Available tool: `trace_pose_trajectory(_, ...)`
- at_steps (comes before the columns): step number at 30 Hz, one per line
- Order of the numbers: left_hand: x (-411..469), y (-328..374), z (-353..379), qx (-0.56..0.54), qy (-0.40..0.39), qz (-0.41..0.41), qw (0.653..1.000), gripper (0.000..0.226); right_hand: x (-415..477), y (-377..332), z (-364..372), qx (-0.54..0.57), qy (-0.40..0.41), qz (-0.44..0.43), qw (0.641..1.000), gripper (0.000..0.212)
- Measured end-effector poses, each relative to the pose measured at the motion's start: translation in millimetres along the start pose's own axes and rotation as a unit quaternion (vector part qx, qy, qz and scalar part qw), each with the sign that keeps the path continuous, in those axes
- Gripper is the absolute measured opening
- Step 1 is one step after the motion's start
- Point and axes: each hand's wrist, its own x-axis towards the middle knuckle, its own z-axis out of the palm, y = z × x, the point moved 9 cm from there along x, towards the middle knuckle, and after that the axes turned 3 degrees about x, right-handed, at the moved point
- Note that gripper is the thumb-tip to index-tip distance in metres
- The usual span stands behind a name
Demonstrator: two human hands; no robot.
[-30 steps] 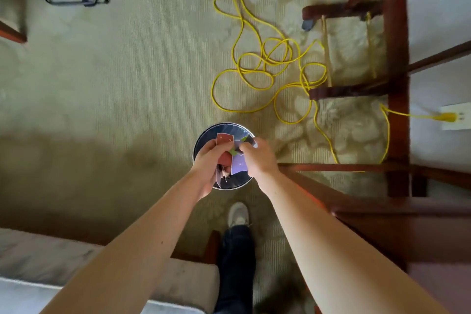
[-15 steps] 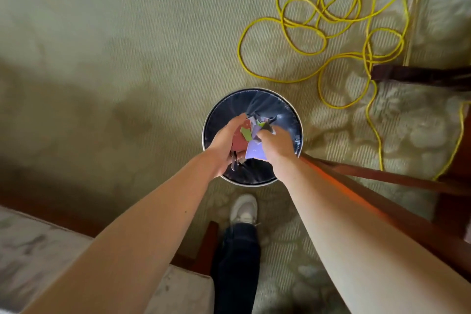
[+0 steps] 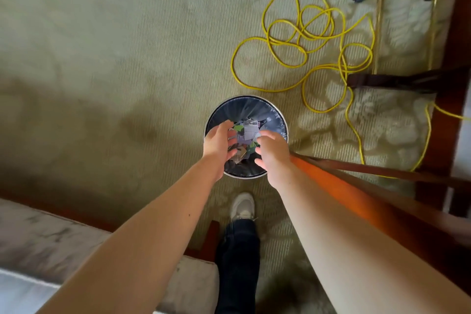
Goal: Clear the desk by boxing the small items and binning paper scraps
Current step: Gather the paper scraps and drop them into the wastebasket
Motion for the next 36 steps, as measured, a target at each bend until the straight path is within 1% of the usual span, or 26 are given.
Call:
trace_pose_trajectory(3,-39.3,11.9,-4.4,-0.013,0.007,0.019,1.0,0.021,-45.6,-8.2,-11.3,0.002,0.018,-0.044,0.999,0.039)
trace_pose_trajectory(6,-90.9,23.3,-6.9,-0.019,0.008,0.039,0.999,0.013,-99.3,-11.2,-28.3,0.03,0.028,-0.077,0.996,0.036)
trace_pose_trajectory(11,-192.1,25.1,-8.9,-0.008,-0.029,0.063,0.998,0.007,-200.0,-7.5,-66.4,0.074,0.048,-0.133,0.987,0.026)
trace_pose_trajectory(17,-314.3,4.6,-15.1,0.017,-0.084,0.09,0.992,0.008,-324.9,14.0,-104.4,0.128,0.056,-0.19,0.972,0.024)
trace_pose_trajectory(22,-391.5,-16.4,-24.0,0.039,-0.121,0.132,0.983,0.01,-410.7,39.2,-133.0,0.172,0.048,-0.24,0.954,0.026)
trace_pose_trajectory(26,-443.0,-44.1,-22.3,0.071,-0.149,0.149,0.975,0.01,-467.1,76.3,-170.8,0.221,0.05,-0.271,0.935,0.023)
trace_pose_trajectory(30,-501.3,-89.1,-2.6,0.14,-0.202,0.178,0.953,0.012,-510.0,132.4,-217.1,0.273,0.086,-0.274,0.918,0.023)
trace_pose_trajectory(36,-582.7,-159.3,23.2,0.199,-0.263,0.218,0.918,0.013,-566.0,220.8,-276.7,0.323,0.147,-0.28,0.892,0.02)
